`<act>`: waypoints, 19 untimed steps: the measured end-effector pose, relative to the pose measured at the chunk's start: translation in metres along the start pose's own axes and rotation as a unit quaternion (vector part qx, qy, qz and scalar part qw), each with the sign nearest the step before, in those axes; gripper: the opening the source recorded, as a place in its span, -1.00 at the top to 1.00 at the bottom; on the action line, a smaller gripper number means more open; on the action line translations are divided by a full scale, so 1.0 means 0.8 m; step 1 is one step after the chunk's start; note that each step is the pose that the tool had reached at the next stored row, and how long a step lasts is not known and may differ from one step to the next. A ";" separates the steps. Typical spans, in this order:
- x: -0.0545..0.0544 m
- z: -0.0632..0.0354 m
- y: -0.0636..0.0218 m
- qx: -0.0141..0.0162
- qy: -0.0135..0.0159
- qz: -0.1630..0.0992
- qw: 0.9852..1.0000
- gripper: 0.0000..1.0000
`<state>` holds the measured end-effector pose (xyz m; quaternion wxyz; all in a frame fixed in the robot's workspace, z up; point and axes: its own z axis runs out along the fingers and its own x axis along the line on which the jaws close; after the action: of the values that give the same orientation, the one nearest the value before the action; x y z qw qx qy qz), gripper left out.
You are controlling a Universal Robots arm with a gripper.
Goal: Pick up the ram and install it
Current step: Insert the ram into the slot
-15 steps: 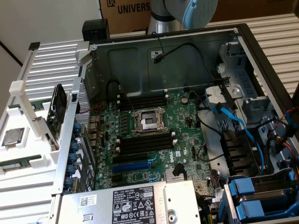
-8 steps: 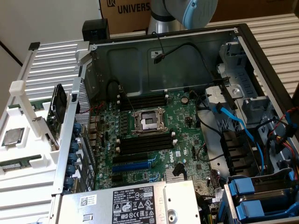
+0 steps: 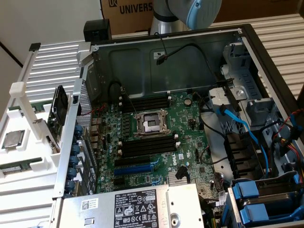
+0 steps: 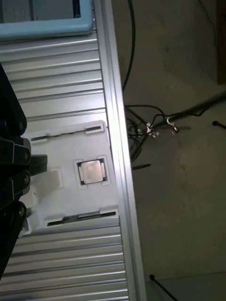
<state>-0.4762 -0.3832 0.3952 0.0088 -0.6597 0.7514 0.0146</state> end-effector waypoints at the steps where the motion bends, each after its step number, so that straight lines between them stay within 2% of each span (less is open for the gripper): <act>1: 0.000 0.001 0.000 -0.001 0.000 -0.009 1.000 0.79; 7: 0.001 0.005 0.000 -0.003 0.001 -0.061 0.998 0.79; 8: 0.001 0.006 0.000 -0.003 0.001 -0.064 0.998 0.79; 10: 0.004 0.008 -0.001 -0.003 -0.001 -0.065 0.998 0.79; 15: 0.008 0.017 -0.001 0.000 -0.001 -0.065 0.998 0.79; 18: 0.009 0.019 -0.001 0.002 0.002 -0.065 0.998 0.79; 19: 0.008 0.024 -0.004 0.004 0.003 -0.068 0.998 0.79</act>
<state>-0.4739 -0.3896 0.3760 0.0104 -0.7092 0.7049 0.0087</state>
